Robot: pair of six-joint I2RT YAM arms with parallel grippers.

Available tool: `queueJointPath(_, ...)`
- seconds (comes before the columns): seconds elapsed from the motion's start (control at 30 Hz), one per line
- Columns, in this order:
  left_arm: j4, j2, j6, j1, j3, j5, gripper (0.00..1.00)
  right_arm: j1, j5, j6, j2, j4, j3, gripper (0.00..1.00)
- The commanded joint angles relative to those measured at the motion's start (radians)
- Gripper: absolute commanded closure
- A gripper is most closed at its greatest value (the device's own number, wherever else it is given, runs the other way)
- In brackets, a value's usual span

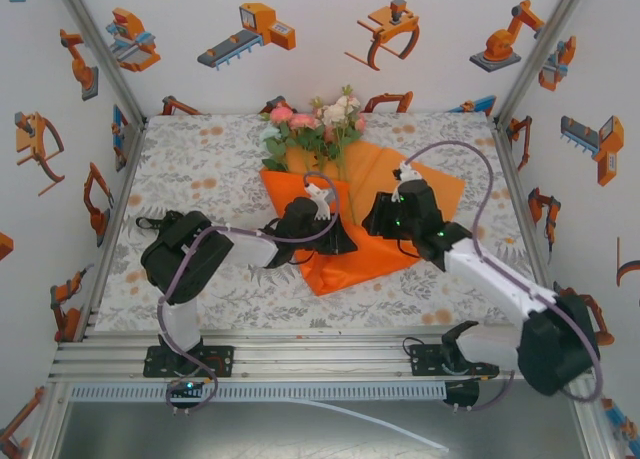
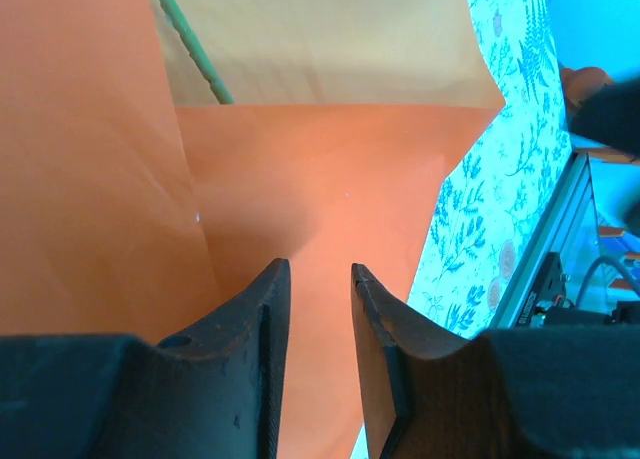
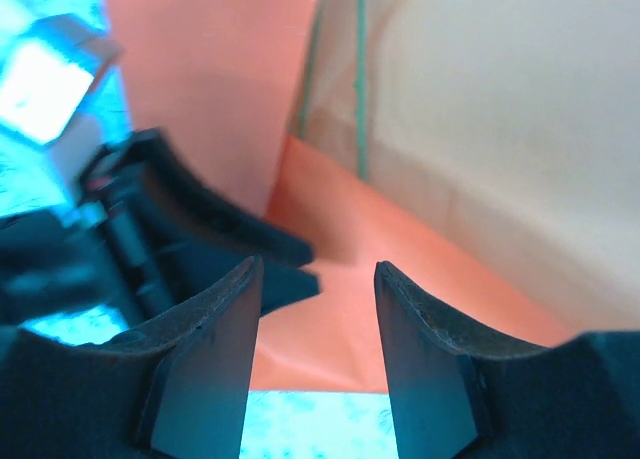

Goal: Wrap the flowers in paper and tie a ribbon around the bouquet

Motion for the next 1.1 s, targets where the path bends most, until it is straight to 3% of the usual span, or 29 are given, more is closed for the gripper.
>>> queueJointPath(0.0,0.052,-0.042,-0.007,0.008,0.042,-0.020,0.60,0.002,-0.106,0.111,-0.109,-0.055,-0.088,0.53)
queueJointPath(0.07,-0.034,-0.127,0.014,0.012,0.056,-0.090,0.53,0.004,-0.130,0.143,-0.189,-0.061,-0.120,0.54)
queueJointPath(0.17,-0.230,-0.282,0.067,0.023,0.081,-0.189,0.53,0.009,-0.152,0.152,-0.241,-0.065,-0.151,0.54)
queueJointPath(0.3,-0.437,-0.489,0.142,0.021,0.043,-0.285,0.63,0.014,-0.168,0.152,-0.224,-0.058,-0.166,0.55)
queueJointPath(0.47,-0.629,-0.649,0.121,0.014,-0.106,-0.415,0.85,0.023,-0.188,0.157,-0.133,0.014,-0.181,0.56)
queueJointPath(0.57,-0.591,-0.664,0.059,0.013,-0.200,-0.381,0.90,0.038,-0.202,0.155,-0.054,0.050,-0.164,0.56)
queueJointPath(0.73,-0.414,-0.563,0.036,-0.001,-0.230,-0.170,0.90,0.103,-0.256,0.158,0.125,0.161,-0.108,0.58)
queueJointPath(0.87,-0.354,-0.472,0.024,-0.020,-0.215,-0.142,0.90,0.142,-0.271,0.192,0.287,0.238,-0.060,0.61)
queueJointPath(1.07,-0.296,-0.398,0.003,-0.029,-0.201,-0.100,0.90,0.143,-0.189,0.147,0.443,0.257,0.008,0.67)
